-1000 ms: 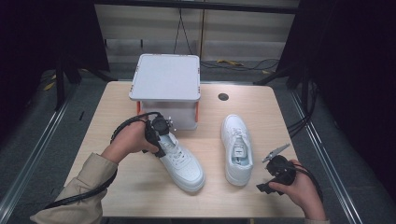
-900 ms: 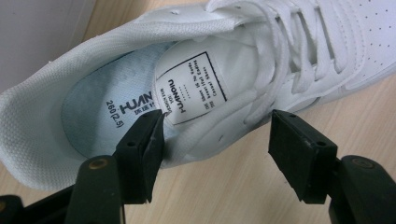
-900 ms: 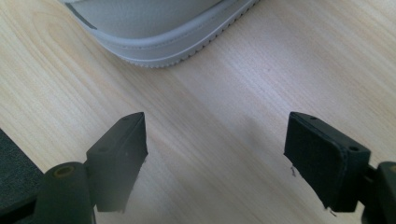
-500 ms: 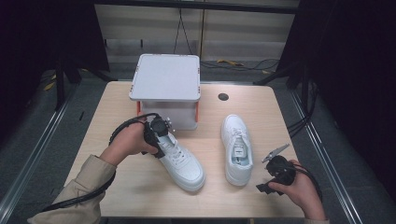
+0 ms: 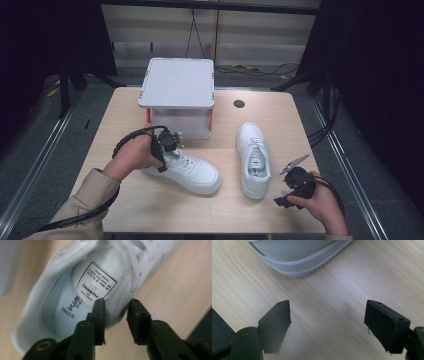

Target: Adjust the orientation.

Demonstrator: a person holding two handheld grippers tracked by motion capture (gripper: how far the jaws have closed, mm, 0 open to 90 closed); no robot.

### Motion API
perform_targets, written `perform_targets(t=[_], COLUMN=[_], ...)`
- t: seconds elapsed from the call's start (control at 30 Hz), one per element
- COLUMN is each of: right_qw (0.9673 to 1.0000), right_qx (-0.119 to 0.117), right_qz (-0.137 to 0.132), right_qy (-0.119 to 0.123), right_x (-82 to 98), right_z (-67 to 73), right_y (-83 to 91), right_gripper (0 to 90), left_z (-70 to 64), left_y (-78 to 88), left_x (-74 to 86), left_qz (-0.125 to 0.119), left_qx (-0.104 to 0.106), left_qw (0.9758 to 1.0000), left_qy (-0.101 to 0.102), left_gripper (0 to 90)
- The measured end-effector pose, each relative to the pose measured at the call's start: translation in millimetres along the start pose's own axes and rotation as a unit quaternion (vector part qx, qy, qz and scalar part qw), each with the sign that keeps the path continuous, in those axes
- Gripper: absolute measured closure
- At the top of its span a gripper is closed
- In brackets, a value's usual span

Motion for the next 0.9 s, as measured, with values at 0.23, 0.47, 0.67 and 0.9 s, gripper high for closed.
perform_targets(t=[0.23, 0.47, 0.67, 0.9], right_qw=[1.0000, 1.0000, 1.0000, 1.0000], right_qx=[0.003, 0.001, 0.003, 0.002], right_qz=[-0.001, -0.003, -0.004, -0.009], right_qy=[0.002, 0.004, 0.003, 0.002], right_x=[-1.2, -2.0, -2.0, -2.5], right_z=[0.9, 1.8, -0.2, 0.3], right_y=[2.0, 2.2, 1.9, 3.6], right_gripper=[20.5, 20.6, 20.8, 20.8], left_z=[-0.7, 0.2, -9.7, -11.1], left_y=[-7.4, -23.0, -17.5, 6.8], left_x=[8.5, 11.3, 6.7, 1.1], left_qz=[-0.058, -0.053, -0.066, -0.082], left_qx=[-0.003, 0.013, 0.032, 0.036], left_qw=[0.9971, 0.9981, 0.9970, 0.9960], left_qy=[-0.049, -0.028, -0.026, 0.005], left_gripper=[63.9, 69.2, 79.5, 81.9])
Point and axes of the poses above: each handheld gripper's, and its own axes: y roughly backward along the jaws, x roughly out of its underside, z roughly to its left, the point moved 8 cm from there along -y, roughly forward along the jaws, and after that the axes turned 2 degrees about z, right-handed, at the moved point
